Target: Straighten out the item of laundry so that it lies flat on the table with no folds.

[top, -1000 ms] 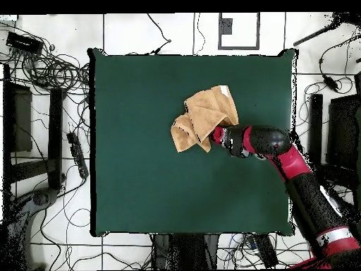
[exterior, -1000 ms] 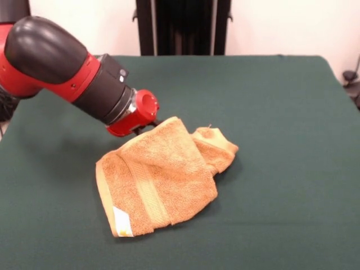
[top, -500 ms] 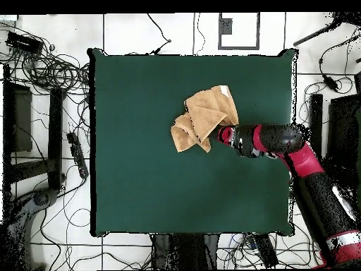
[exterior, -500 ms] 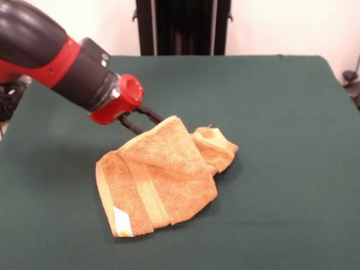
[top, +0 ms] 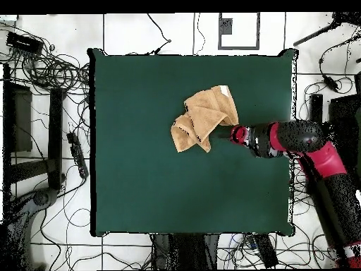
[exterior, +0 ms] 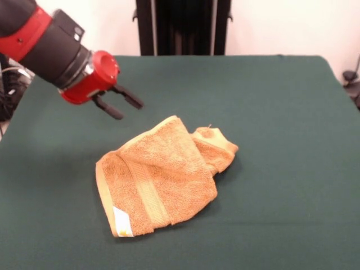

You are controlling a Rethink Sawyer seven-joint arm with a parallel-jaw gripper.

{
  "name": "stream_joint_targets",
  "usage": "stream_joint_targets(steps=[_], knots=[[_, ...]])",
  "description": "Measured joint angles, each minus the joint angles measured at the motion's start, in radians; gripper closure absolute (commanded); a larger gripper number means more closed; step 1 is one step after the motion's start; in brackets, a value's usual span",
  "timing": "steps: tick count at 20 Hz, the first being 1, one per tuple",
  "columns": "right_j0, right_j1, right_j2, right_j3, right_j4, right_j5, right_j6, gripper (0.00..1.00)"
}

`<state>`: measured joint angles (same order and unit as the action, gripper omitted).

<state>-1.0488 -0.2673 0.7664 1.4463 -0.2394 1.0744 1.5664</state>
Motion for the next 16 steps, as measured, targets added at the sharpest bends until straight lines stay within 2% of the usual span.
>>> stream_joint_targets(steps=[7,16], knots=[[0.0,-0.038,0.001,0.0,0.047,0.016,0.0,0.0],[0.0,-0.03,0.002,0.0,0.078,0.016,0.0,0.0]])
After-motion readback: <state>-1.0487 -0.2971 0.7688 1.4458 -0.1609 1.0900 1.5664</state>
